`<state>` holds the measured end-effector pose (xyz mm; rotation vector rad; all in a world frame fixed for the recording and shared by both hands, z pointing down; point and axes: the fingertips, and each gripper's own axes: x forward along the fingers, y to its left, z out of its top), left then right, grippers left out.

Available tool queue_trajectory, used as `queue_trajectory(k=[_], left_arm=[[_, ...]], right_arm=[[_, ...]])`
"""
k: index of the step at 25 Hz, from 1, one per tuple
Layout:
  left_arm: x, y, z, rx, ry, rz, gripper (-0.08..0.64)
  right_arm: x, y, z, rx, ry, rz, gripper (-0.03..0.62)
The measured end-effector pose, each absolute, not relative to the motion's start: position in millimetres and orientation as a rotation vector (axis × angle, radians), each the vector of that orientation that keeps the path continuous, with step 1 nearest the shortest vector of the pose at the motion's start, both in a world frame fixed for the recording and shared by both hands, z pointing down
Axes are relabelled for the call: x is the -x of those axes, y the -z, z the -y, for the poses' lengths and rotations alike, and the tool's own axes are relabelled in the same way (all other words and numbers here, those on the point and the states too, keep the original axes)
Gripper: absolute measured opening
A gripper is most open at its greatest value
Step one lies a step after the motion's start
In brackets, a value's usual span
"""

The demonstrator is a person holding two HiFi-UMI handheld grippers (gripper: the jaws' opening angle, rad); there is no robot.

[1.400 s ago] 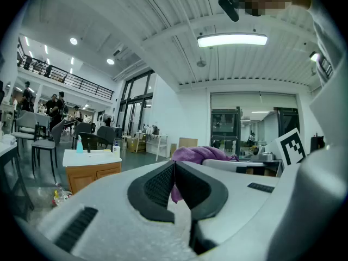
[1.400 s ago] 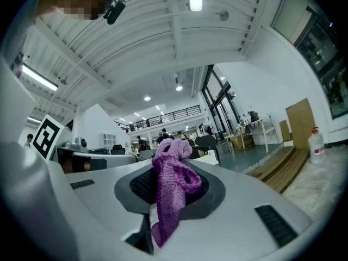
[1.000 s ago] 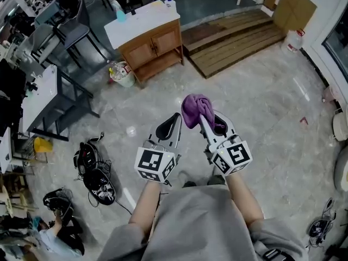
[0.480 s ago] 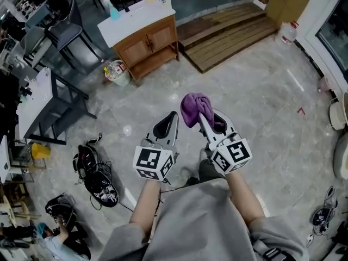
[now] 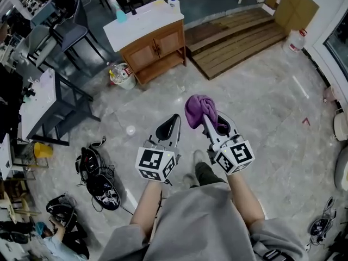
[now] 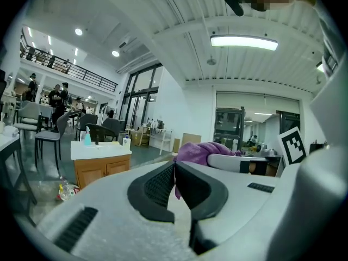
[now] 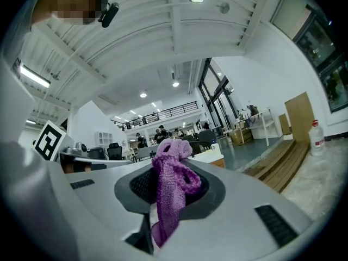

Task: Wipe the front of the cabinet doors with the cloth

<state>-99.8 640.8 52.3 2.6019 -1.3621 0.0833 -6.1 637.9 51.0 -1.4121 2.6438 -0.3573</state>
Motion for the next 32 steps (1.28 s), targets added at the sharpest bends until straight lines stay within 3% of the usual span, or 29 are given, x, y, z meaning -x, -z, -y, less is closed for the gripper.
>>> queue_trajectory(k=[32], left_arm=[[74.0,-71.0,-470.6,-2.524,-0.208,1.479,0.011]], right_arm=[[-24.6,-75.4,-459.2,1.295,0.464,-2.658,0.07]])
